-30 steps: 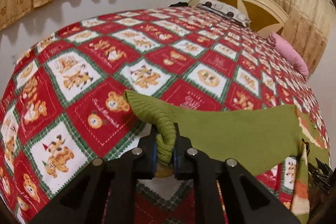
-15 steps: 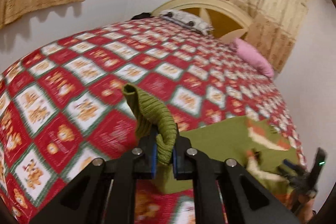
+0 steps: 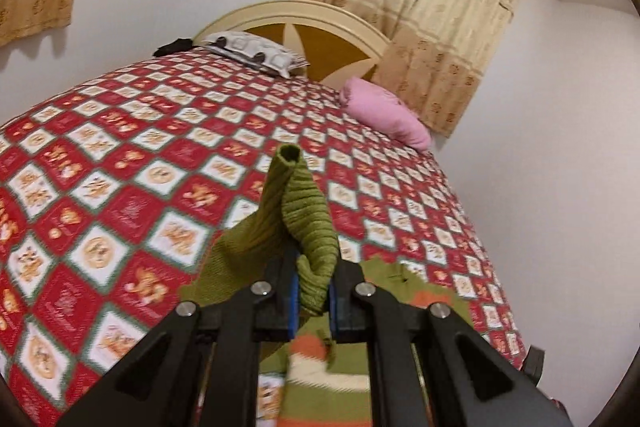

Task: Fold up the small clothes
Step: 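Lift the sleeve with the left gripper and lay it across the body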

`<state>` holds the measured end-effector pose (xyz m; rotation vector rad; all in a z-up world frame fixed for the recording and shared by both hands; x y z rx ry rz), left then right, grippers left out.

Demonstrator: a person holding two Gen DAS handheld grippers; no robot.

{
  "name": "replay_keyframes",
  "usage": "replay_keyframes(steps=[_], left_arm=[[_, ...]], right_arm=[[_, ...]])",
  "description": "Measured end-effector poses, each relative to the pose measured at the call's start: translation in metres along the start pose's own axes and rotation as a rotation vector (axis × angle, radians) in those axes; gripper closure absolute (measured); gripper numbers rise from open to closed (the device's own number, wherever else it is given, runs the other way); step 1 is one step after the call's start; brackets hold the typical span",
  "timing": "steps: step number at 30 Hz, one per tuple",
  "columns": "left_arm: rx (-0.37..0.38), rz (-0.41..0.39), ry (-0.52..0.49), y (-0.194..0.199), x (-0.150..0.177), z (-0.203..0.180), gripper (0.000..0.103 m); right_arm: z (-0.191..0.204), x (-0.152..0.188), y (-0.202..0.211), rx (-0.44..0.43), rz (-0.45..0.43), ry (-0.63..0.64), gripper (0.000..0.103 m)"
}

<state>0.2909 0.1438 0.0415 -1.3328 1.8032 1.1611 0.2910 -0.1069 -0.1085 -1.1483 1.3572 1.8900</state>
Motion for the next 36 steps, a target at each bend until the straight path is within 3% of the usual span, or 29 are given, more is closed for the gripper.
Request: replay_keyframes(steps=[9, 14, 23, 31, 34, 36], left_arm=[[0.133, 0.005, -0.051, -0.023, -0.003, -0.089, 0.092], [0.192, 0.041, -0.081, -0.041, 0.015, -0.134, 0.092], [0.205, 0.175, -0.122, -0.091, 0.096, -0.188, 0.092], [0.172, 0.29, -0.287, -0.12, 0.167, -0.214, 0.09], [0.177, 0.292, -0.319, -0.112, 0.172, -0.214, 0.074], [0.19, 0.275, -0.329, -0.105, 0.171, -0.212, 0.049]], right_arm=[[-0.017, 0.012, 0.023, 0.009, -0.029, -0.02, 0.022], [-0.026, 0.023, 0.03, 0.02, -0.024, -0.025, 0.022], [-0.033, 0.053, 0.026, 0.044, 0.011, -0.038, 0.022], [-0.043, 0.061, 0.02, 0.051, 0.028, -0.092, 0.022], [-0.045, 0.062, 0.018, 0.052, 0.027, -0.107, 0.022], [-0.045, 0.064, 0.017, 0.051, 0.033, -0.11, 0.022]])
Point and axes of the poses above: each gripper's, at about its wrist camera, not at the fingertips, and y roughly against the way its jaws point, z to its left, x to its underside, the point moved 4 cm from there along -y, roughly the way its jaws point, and after that the axes turned 15 degrees about -z, right-handed, at the moved point
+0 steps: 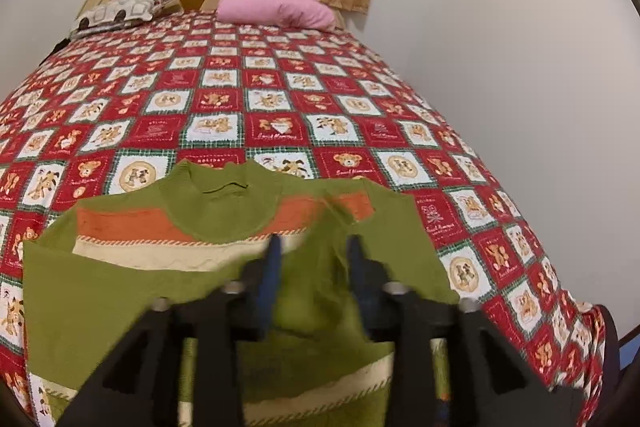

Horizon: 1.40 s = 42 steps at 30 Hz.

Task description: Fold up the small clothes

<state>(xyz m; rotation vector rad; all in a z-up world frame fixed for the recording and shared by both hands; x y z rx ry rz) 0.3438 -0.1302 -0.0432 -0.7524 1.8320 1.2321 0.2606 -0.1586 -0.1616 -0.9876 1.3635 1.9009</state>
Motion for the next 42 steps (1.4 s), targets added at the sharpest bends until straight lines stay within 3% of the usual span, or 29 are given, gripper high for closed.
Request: replay_keyframes(steps=[2, 5, 10, 13, 17, 22, 28, 31, 34, 37, 39, 42], left_arm=[[-0.024, -0.021, -0.018, 0.009, 0.001, 0.006, 0.038], [-0.051, -0.034, -0.042, 0.024, 0.005, 0.027, 0.038], [-0.204, -0.044, -0.076, 0.058, 0.028, 0.085, 0.036], [-0.303, -0.059, -0.105, 0.08, 0.047, 0.119, 0.028], [-0.406, -0.004, -0.097, 0.095, 0.076, 0.164, 0.027], [-0.379, 0.058, 0.031, 0.092, 0.097, 0.19, 0.027], [-0.389, 0.037, 0.07, 0.075, 0.092, 0.195, 0.026], [-0.484, 0.037, 0.046, 0.073, 0.094, 0.212, 0.012], [-0.462, 0.033, 0.113, 0.075, 0.099, 0.224, 0.008], [-0.457, 0.021, 0.134, 0.077, 0.102, 0.226, 0.006], [-0.458, 0.022, 0.14, 0.077, 0.105, 0.227, 0.004], [-0.454, 0.02, 0.143, 0.076, 0.104, 0.227, 0.004]], right_arm=[[0.001, 0.002, 0.0, 0.002, 0.004, 0.001, 0.022], [0.001, 0.002, 0.001, 0.006, 0.004, 0.004, 0.022], [0.0, 0.001, 0.003, -0.003, -0.002, -0.008, 0.022], [-0.002, 0.001, 0.003, -0.007, -0.004, -0.021, 0.022], [0.003, 0.002, 0.0, 0.024, 0.014, 0.017, 0.022], [0.006, 0.004, -0.001, 0.046, 0.021, 0.042, 0.022], [0.005, -0.003, 0.006, 0.023, 0.005, 0.018, 0.022], [-0.004, -0.017, 0.014, 0.01, -0.016, -0.037, 0.022], [-0.019, -0.038, 0.016, 0.001, -0.032, -0.098, 0.023], [-0.038, -0.06, 0.005, 0.037, -0.044, -0.128, 0.03], [-0.049, -0.071, -0.009, 0.064, -0.03, -0.14, 0.041], [-0.054, -0.077, -0.035, 0.082, 0.009, -0.136, 0.044]])
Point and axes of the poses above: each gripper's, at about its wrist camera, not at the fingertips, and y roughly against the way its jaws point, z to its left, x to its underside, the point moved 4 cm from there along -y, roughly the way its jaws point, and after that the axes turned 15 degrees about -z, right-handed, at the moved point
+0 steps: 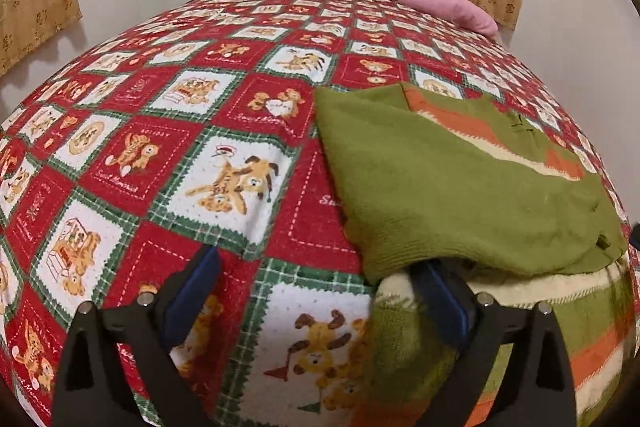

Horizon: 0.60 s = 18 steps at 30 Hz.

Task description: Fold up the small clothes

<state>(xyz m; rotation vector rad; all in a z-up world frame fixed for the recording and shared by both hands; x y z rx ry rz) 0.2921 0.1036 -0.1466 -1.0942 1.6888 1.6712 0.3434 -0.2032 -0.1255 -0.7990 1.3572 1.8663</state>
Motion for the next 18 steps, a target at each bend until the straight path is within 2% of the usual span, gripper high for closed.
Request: replay_keyframes(steps=[2, 4, 5, 7, 8, 14, 18], left_arm=[[0.01, 0.006, 0.018, -0.001, 0.001, 0.002, 0.003], [0.017, 0.013, 0.037, -0.003, 0.002, 0.004, 0.0], [0.018, 0.023, 0.051, -0.005, 0.003, 0.007, 0.0], [0.034, 0.037, 0.068, -0.008, 0.004, 0.008, 0.0], [0.034, 0.036, 0.068, -0.008, 0.004, 0.008, 0.0], [0.035, 0.032, 0.069, -0.006, 0.005, 0.005, 0.0], [0.034, 0.033, 0.068, -0.005, 0.005, 0.006, 0.0]], right_arm=[[0.003, -0.001, -0.016, 0.014, 0.023, 0.02, 0.046], [0.009, 0.004, -0.032, 0.027, 0.057, 0.048, 0.055], [0.015, 0.008, -0.041, 0.019, 0.083, 0.058, 0.071], [0.023, 0.011, -0.044, 0.049, 0.078, 0.122, 0.081], [0.028, 0.011, -0.043, 0.052, 0.064, 0.154, 0.1], [0.029, -0.019, -0.002, 0.075, -0.082, 0.244, 0.101], [0.014, -0.038, 0.017, 0.108, -0.119, 0.249, 0.101]])
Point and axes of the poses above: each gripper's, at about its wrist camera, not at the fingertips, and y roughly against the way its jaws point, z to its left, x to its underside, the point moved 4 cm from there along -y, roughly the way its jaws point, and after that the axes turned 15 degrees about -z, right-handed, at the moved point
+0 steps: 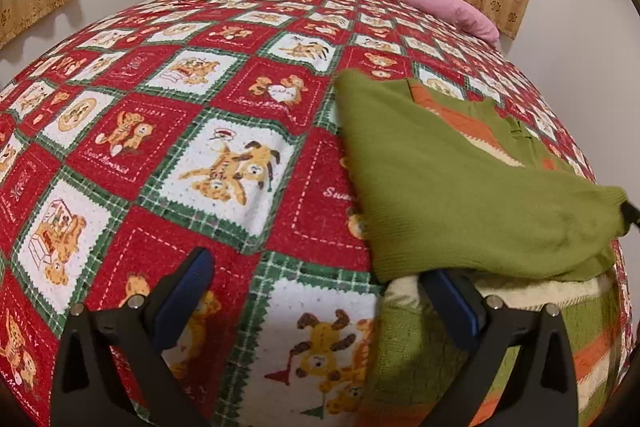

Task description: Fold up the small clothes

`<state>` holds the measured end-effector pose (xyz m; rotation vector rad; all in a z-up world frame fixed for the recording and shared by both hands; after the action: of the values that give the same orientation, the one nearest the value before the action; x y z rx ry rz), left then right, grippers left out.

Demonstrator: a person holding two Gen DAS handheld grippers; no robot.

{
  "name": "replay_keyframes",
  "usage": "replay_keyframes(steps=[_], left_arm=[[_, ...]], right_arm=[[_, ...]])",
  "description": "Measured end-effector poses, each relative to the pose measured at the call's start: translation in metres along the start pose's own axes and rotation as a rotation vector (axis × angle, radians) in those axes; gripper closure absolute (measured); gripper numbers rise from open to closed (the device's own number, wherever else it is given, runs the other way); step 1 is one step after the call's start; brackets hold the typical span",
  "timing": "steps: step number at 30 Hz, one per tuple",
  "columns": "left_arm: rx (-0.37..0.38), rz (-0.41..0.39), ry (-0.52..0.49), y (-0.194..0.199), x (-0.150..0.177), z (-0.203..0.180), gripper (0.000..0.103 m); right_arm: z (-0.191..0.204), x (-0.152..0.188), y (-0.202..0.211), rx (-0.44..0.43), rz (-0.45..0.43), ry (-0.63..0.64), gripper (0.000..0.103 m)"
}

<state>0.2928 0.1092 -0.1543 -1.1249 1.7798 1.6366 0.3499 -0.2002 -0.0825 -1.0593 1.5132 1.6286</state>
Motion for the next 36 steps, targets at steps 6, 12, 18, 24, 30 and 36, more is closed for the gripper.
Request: replay_keyframes(steps=[6, 12, 18, 24, 30, 36], left_arm=[[-0.008, 0.005, -0.01, 0.0, 0.001, -0.001, 0.0], [-0.001, 0.001, -0.004, 0.001, 0.001, 0.001, 0.0], [0.005, -0.029, 0.026, 0.022, 0.002, 0.006, 0.0], [-0.021, -0.124, 0.011, 0.049, -0.018, 0.008, 0.0], [-0.006, -0.142, -0.07, 0.027, -0.044, -0.028, 0.0], [-0.126, 0.001, -0.183, -0.02, -0.018, -0.031, 0.0]], right_arm=[[-0.02, 0.016, -0.006, 0.032, 0.05, -0.026, 0.101], [-0.021, 0.053, -0.011, 0.036, 0.113, -0.044, 0.101], [-0.028, 0.063, -0.009, 0.025, 0.131, -0.044, 0.099], [-0.032, 0.038, 0.005, 0.082, 0.06, -0.044, 0.097], [0.007, 0.036, -0.013, -0.135, 0.083, -0.09, 0.042], [0.008, 0.065, -0.026, -0.119, 0.174, -0.097, 0.042]])
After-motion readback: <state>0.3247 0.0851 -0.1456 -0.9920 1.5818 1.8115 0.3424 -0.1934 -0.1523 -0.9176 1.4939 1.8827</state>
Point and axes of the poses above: each gripper's, at about its wrist camera, not at the fingertips, and y roughly against the way its jaws point, z to its left, x to its underside, the point moved 4 cm from there along -y, roughly the way its jaws point, and after that the axes turned 15 degrees about -z, right-handed, at the moved point
